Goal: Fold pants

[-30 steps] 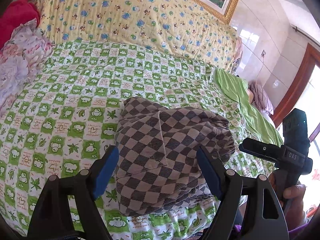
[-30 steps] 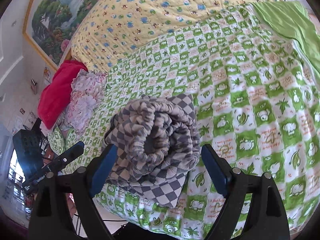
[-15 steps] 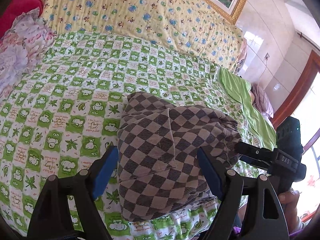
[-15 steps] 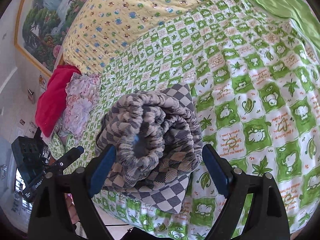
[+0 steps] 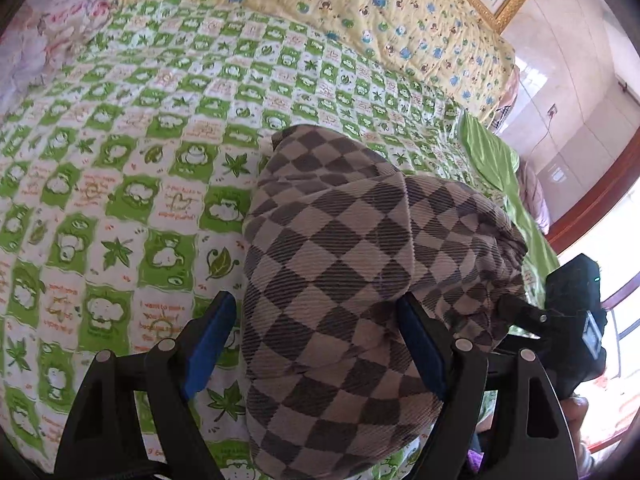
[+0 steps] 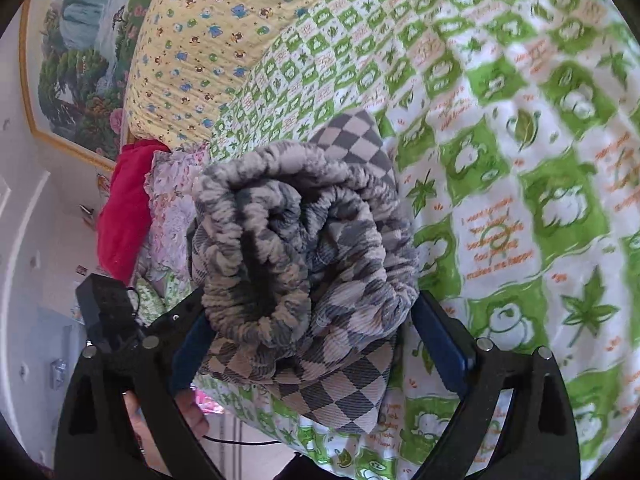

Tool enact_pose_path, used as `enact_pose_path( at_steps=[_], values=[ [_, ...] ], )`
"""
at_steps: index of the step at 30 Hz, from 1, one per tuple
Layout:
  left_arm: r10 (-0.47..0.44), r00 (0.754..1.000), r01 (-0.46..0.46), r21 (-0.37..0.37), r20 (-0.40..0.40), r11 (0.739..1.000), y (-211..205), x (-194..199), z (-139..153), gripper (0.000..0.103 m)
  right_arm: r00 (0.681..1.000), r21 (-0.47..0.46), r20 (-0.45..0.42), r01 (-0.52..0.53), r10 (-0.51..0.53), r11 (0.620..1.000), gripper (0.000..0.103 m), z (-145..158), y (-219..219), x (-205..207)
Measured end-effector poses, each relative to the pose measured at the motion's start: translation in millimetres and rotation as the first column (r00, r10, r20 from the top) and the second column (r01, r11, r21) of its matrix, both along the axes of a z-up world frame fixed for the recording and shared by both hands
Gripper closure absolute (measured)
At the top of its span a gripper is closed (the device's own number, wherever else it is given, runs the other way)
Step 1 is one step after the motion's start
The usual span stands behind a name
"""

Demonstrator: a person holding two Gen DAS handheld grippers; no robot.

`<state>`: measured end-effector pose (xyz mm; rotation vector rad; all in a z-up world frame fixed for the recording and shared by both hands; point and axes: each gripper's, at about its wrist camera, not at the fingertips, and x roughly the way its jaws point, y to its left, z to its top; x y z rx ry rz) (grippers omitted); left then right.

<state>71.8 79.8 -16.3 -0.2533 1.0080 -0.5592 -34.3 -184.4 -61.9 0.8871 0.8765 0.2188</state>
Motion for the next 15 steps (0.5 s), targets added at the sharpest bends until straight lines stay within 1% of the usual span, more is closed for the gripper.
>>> enact_pose_path(
  at_steps=[3,6,7,9,13,15],
  values=[
    [0.000,0.999,-0.002,-0.041,-0.035,0.999,5.0,6.6,-8.1,0.015,1.000,-0.001,0.023,-0.012,0.012,1.000,0.009,-3.5,-0.7,0.7],
    [-0.005,0.999,0.001,-0.067,-0.053,0.998,6.6,10.6,-14.7,0.015,0.999,-0.022,0.023,-0.039,0.040,0.999,0.010,-4.4,1.3,4.6],
    [-0.009,0.998,0.005,-0.076,-0.056,0.997,7.5,10.8,-16.3,0.015,0.999,-0.032,0.024,-0.044,0.045,0.999,0.011,-4.8,2.4,5.7],
    [-0.017,0.998,0.011,-0.089,-0.064,0.996,6.7,13.3,-18.7,0.015,0.998,-0.042,0.026,-0.056,0.057,0.998,0.017,-6.0,4.4,9.1],
    [-0.032,0.996,0.019,-0.145,-0.089,0.989,8.1,16.1,-24.1,0.022,0.998,-0.049,0.029,-0.059,0.061,0.997,0.021,-7.9,4.6,13.9],
    [-0.033,0.996,0.020,-0.151,-0.083,0.988,7.7,15.5,-24.3,0.026,0.997,-0.056,0.031,-0.062,0.064,0.997,0.023,-7.4,6.1,15.5]
  ],
)
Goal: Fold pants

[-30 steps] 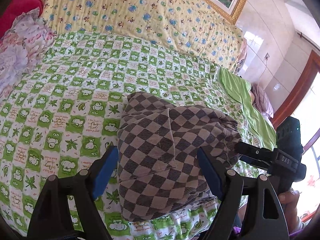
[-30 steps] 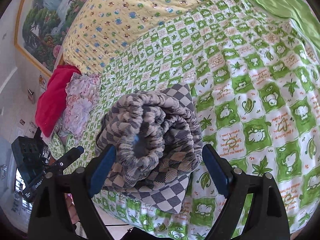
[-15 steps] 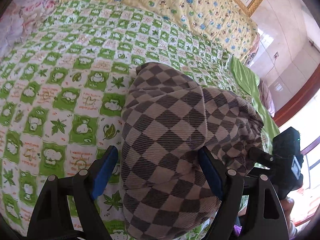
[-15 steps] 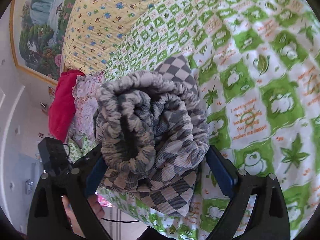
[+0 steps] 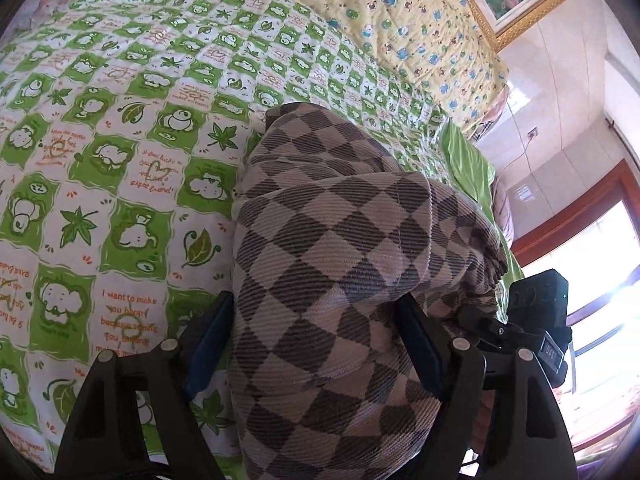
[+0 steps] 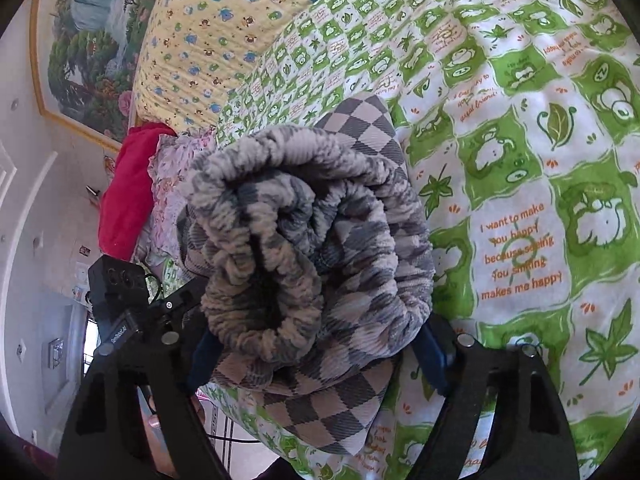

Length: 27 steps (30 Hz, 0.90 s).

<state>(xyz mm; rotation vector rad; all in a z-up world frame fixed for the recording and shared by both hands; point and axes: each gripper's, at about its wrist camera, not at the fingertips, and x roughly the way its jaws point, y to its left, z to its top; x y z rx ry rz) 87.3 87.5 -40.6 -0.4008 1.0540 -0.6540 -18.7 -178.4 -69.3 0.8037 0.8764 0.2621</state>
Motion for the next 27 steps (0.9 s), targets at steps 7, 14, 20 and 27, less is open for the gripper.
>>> enact_pose_path(
  at_steps=[7,14,20,27],
  values=[
    [0.015,0.999,-0.015,-0.016,0.032,1.000,1.2,-10.2,3.8,0.037,0.999,-0.075,0.027,-0.033,0.035,0.997,0.027,2.9,12.8,1.3],
    [0.027,0.992,-0.032,0.038,0.123,0.999,-6.9,-27.6,24.0,0.052,0.994,-0.179,0.095,-0.042,0.060,0.983,0.046,25.5,22.3,-5.3],
    [0.039,0.985,-0.040,0.006,0.167,0.999,-5.3,-34.7,47.1,0.057,0.977,-0.246,0.186,-0.054,0.102,0.968,0.051,60.1,24.4,-8.7],
    [0.030,0.988,-0.033,0.017,0.151,0.999,-8.1,-29.8,51.5,0.057,0.990,-0.161,0.102,-0.080,0.097,0.984,0.049,55.5,13.7,3.4]
  ],
)
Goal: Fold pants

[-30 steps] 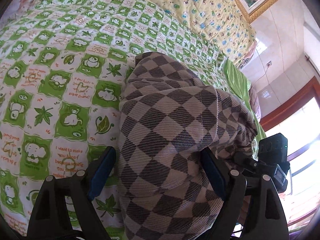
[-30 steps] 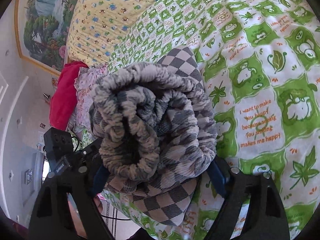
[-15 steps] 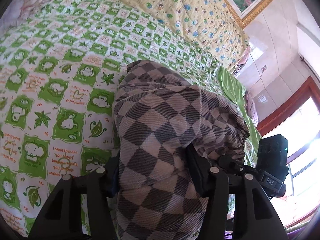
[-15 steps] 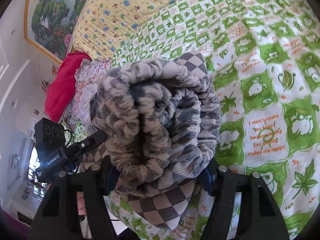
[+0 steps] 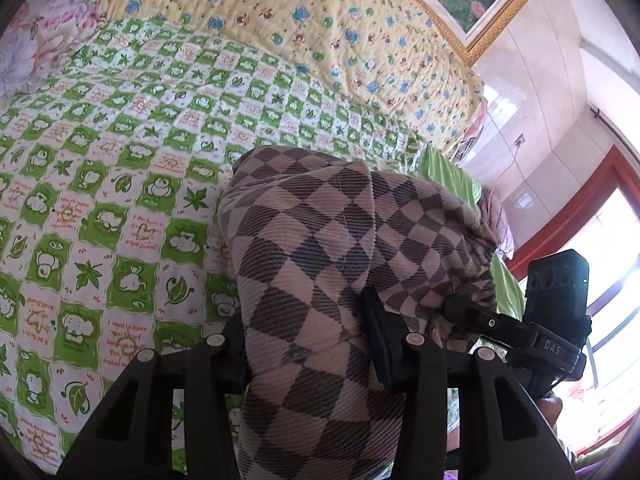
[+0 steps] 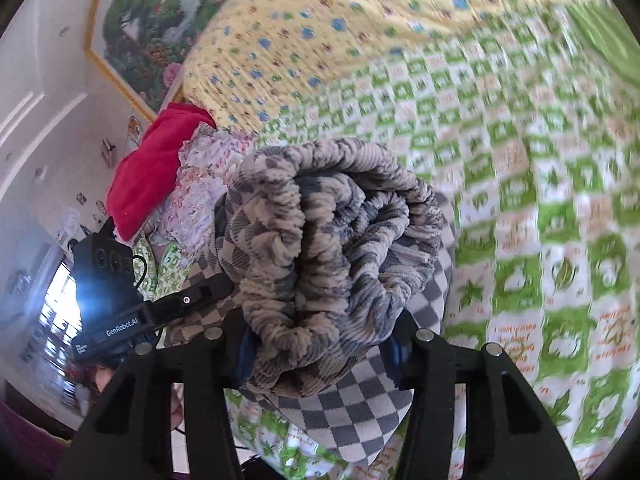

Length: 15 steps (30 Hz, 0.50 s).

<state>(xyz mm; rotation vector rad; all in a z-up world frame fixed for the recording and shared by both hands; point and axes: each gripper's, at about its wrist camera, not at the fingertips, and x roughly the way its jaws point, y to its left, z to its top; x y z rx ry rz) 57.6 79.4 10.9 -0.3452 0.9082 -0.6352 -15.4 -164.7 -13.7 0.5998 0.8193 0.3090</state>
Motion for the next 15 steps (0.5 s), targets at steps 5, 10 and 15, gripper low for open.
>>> enact_pose_path(
  at_steps=[5,10,15],
  values=[
    [-0.026,1.000,0.026,0.056,-0.010,0.998,-3.5,-1.5,-14.9,0.055,0.982,0.085,-0.186,0.050,-0.034,0.995,0.033,-38.9,-5.7,-3.2],
    [-0.048,0.999,0.048,0.073,-0.001,0.996,-3.2,-1.7,-21.2,0.051,0.971,0.061,-0.235,0.063,-0.047,0.996,0.018,-51.8,-5.4,-15.9],
    [-0.038,0.999,0.040,0.031,-0.039,0.999,6.2,8.5,-35.3,0.046,0.965,0.094,-0.263,0.009,0.017,0.996,0.011,-59.1,-5.3,4.8]
  ],
)
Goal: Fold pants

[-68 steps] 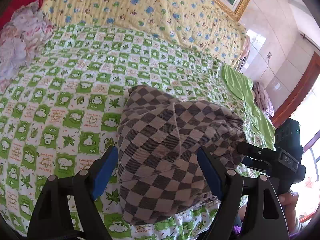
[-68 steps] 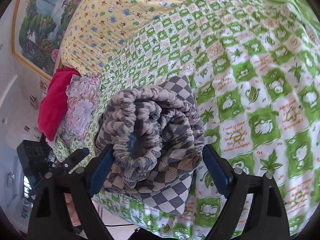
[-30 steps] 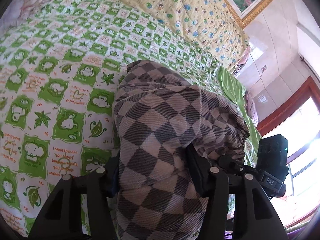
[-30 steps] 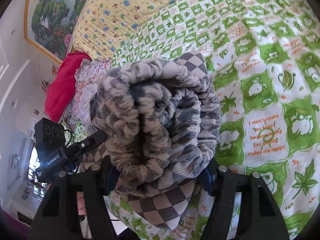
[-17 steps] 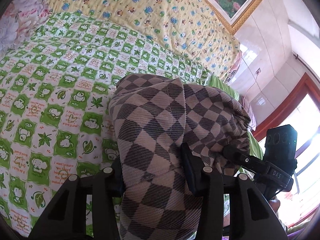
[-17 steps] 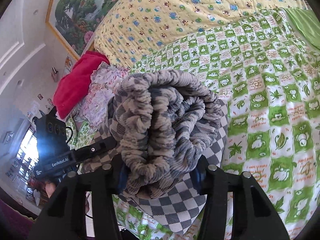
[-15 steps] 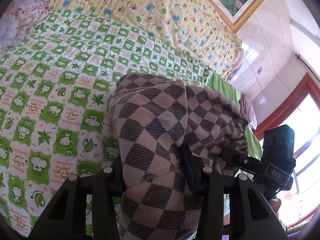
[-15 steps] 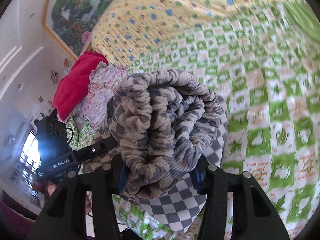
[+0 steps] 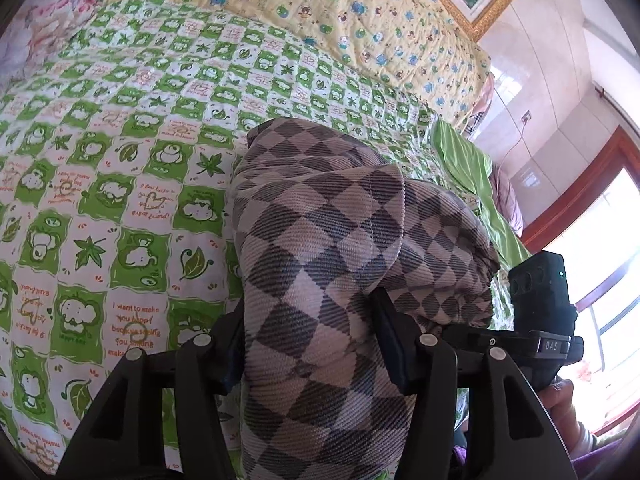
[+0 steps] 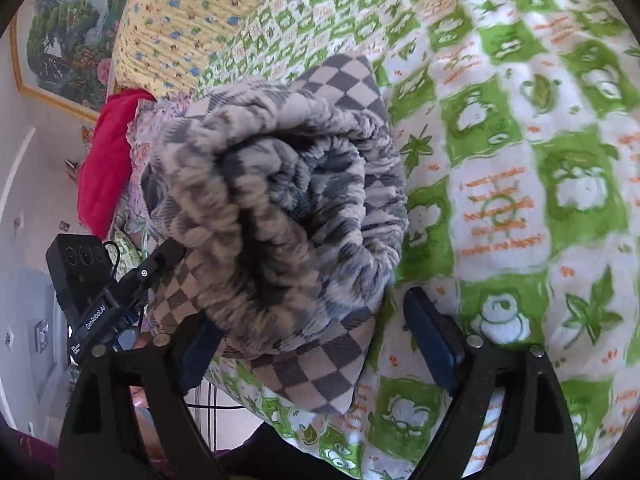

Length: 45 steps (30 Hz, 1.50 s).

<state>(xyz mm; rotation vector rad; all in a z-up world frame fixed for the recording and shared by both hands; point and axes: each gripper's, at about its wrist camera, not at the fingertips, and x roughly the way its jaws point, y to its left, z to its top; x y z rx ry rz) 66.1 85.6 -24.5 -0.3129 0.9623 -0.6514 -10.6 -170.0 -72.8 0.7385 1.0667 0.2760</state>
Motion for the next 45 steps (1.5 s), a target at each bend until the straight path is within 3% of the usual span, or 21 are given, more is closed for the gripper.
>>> enact_pose_path(
  at_steps=[2,6,11,18,25,32,45],
  values=[
    [0.006,1.000,-0.007,-0.033,-0.025,0.999,5.2,4.3,-4.6,0.046,0.999,0.018,0.017,-0.038,0.038,0.999,0.011,1.7,4.9,15.4],
    [0.034,0.999,-0.036,-0.039,-0.041,0.999,12.4,7.5,-7.9,0.046,0.995,0.062,0.074,-0.070,0.066,0.996,0.038,5.9,13.8,26.8],
    [0.036,0.999,-0.036,-0.043,-0.014,0.998,10.9,0.8,-0.3,0.051,0.979,-0.031,0.173,-0.105,0.109,0.994,0.050,29.4,26.7,14.1],
    [0.047,0.995,-0.047,-0.007,0.085,0.999,5.1,-9.2,38.0,0.054,0.959,-0.038,0.254,-0.119,0.125,0.992,0.053,56.0,23.3,11.1],
    [0.089,0.980,-0.089,-0.007,0.177,0.996,15.5,4.0,71.6,0.054,0.920,-0.115,0.346,-0.153,0.184,0.982,0.053,89.6,34.9,39.3],
    [0.134,0.965,-0.145,0.036,0.225,0.989,23.1,39.0,82.8,0.054,0.903,-0.150,0.366,-0.179,0.223,0.972,0.053,97.9,42.4,80.5],
    [0.246,0.939,-0.273,0.088,0.241,0.958,42.2,109.5,79.8,0.054,0.901,-0.108,0.348,-0.234,0.258,0.966,0.053,87.7,52.6,175.6]
  ],
)
